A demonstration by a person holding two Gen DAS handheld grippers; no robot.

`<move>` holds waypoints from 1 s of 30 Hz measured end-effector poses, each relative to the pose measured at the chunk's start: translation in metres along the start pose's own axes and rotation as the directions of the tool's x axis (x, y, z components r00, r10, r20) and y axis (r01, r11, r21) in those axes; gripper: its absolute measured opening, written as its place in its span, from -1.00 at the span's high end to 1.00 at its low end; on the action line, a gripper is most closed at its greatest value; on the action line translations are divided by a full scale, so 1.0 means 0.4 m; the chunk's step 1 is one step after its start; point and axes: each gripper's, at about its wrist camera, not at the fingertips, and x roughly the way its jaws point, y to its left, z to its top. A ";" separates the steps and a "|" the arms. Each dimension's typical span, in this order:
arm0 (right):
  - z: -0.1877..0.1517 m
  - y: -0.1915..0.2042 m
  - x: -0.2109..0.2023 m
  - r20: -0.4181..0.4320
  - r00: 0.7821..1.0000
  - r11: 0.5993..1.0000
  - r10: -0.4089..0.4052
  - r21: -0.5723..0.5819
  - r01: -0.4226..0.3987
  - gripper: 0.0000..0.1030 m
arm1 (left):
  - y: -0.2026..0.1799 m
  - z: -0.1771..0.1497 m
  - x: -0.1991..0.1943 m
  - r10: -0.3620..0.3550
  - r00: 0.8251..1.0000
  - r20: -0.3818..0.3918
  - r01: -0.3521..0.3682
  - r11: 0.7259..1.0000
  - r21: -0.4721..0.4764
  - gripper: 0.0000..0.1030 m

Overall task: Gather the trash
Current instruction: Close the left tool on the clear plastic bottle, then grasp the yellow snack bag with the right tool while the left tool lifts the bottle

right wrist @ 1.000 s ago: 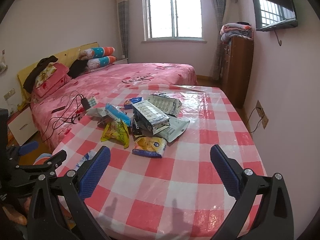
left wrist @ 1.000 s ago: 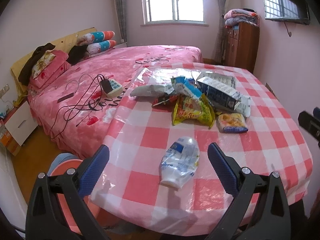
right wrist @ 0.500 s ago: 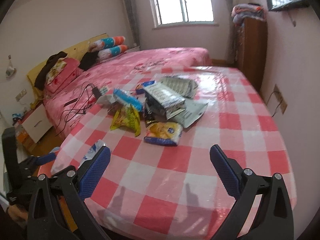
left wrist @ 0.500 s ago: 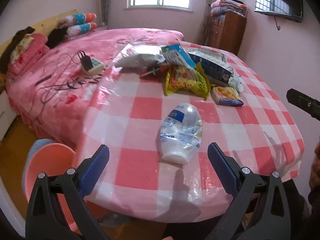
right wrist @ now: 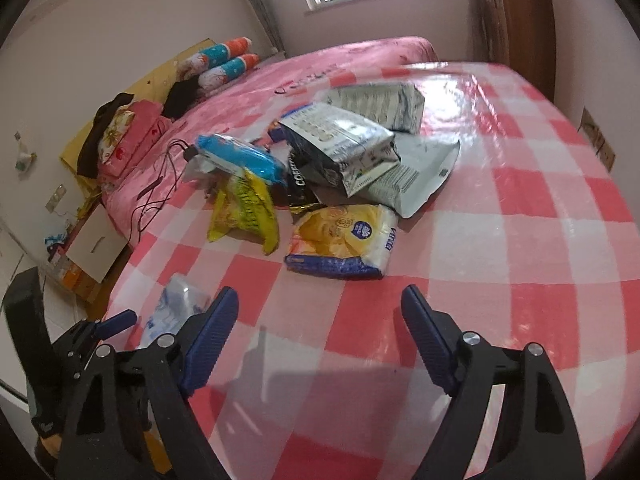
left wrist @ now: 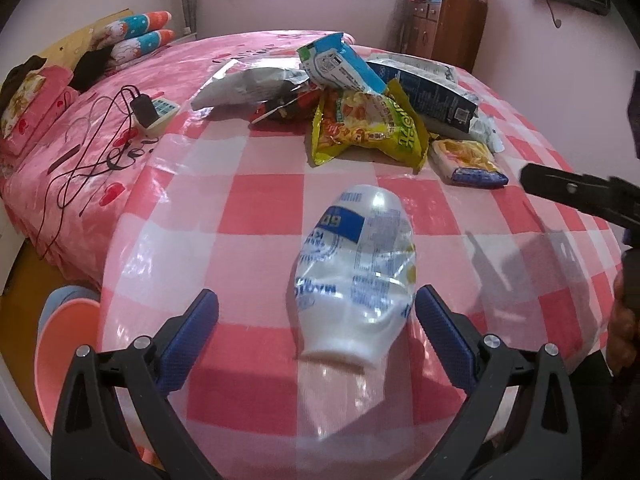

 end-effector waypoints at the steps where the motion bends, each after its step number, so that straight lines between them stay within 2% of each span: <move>1: 0.004 -0.003 0.011 -0.003 1.000 1.000 0.004 0.006 -0.004 -0.61 | -0.001 0.003 0.003 -0.003 1.000 -0.002 0.003 1.000 0.001 -0.90; 6: 0.032 -0.010 0.054 -0.009 1.000 1.000 -0.012 0.010 0.012 -0.61 | -0.007 0.017 0.023 -0.019 1.000 -0.019 0.019 1.000 -0.001 -0.74; 11: 0.054 -0.006 0.092 -0.020 0.999 0.999 -0.031 -0.009 0.031 -0.61 | -0.008 0.026 0.029 -0.001 1.000 -0.008 0.001 1.000 -0.005 -0.59; 22: 0.061 0.046 0.144 -0.036 0.988 0.982 -0.149 -0.125 0.143 -0.64 | -0.010 0.044 0.036 0.033 0.999 0.017 -0.032 0.999 -0.034 -0.23; 27: 0.056 0.056 0.150 -0.034 0.977 0.963 -0.211 -0.180 0.202 -0.42 | -0.005 0.045 0.037 0.025 0.999 0.023 -0.023 0.998 -0.056 -0.23; 30: 0.054 0.050 0.146 -0.036 0.980 0.965 -0.197 -0.182 0.187 -0.38 | 0.001 0.044 0.034 0.012 1.000 0.026 -0.010 0.997 -0.074 -0.23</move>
